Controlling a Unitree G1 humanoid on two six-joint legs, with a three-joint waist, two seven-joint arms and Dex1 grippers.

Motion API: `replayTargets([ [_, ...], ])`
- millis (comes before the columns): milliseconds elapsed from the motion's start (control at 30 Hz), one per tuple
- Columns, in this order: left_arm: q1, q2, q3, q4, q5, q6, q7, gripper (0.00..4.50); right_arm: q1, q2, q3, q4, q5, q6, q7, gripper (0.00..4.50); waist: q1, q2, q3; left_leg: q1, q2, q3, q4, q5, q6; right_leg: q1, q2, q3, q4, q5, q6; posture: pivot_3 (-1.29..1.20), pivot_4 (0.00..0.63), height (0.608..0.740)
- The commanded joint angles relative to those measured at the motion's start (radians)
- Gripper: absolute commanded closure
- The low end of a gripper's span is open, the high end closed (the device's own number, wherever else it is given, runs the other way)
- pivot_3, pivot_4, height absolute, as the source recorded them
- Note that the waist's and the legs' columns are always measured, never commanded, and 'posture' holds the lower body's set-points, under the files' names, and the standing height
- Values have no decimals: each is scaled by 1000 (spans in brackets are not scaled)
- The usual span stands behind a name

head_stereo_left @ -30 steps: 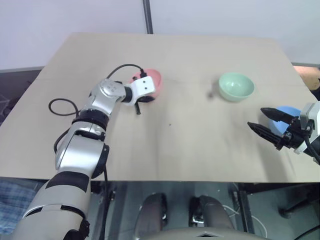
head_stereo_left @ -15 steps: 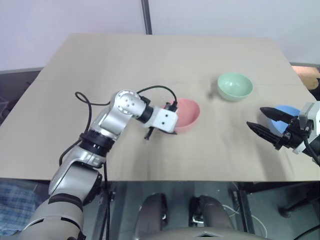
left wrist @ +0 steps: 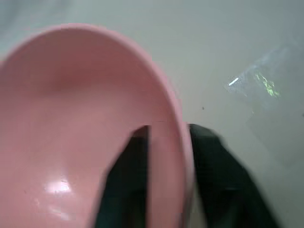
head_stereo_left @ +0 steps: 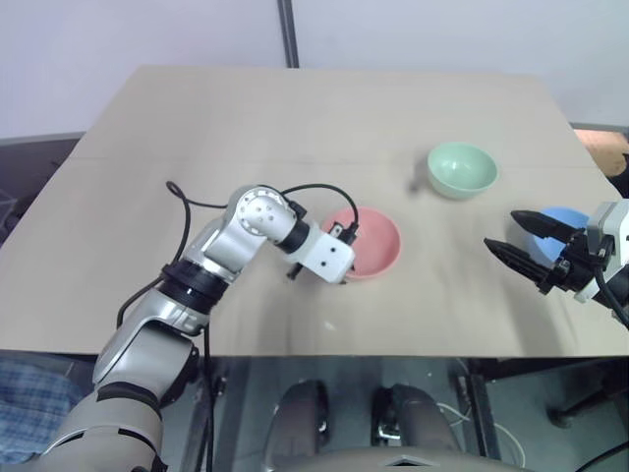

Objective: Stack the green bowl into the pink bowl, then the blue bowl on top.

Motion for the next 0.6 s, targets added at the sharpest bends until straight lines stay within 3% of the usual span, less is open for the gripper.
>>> replayTargets([
  [33, -7, -11, 9, -4, 12, -19, 49, 1391, -14, -3, -14, -19, -1, -19, 0, 846, 0, 0, 0, 0, 0, 0, 0, 0, 0, 0, 0, 0, 0, 0, 0, 0, 150, 740],
  [100, -9, -11, 13, -7, 3, -6, 49, 494, -14, -5, -16, -18, -1, -19, 2, 846, 0, 0, 0, 0, 0, 0, 0, 0, 0, 0, 0, 0, 0, 0, 0, 0, 150, 740],
  [333, -54, -31, 108, -8, -102, 138, 81, 494, -10, -8, -21, -20, 1, -19, 7, 846, 0, 0, 0, 0, 0, 0, 0, 0, 0, 0, 0, 0, 0, 0, 0, 0, 150, 740],
  [467, -77, -43, 258, -30, -280, 215, 99, 494, -6, -13, -25, -18, -8, -24, 9, 846, -1, 0, 0, 0, 0, 0, 0, 0, 0, 0, 0, 0, 0, 0, 0, 0, 150, 740],
  [600, -71, 41, 438, -51, -437, 435, 135, 494, -12, -18, -22, -7, -15, -26, 16, 846, -11, 0, 0, 0, 1, 0, 0, 2, -3, 0, 1, 0, 0, 0, 0, 0, 150, 740],
])
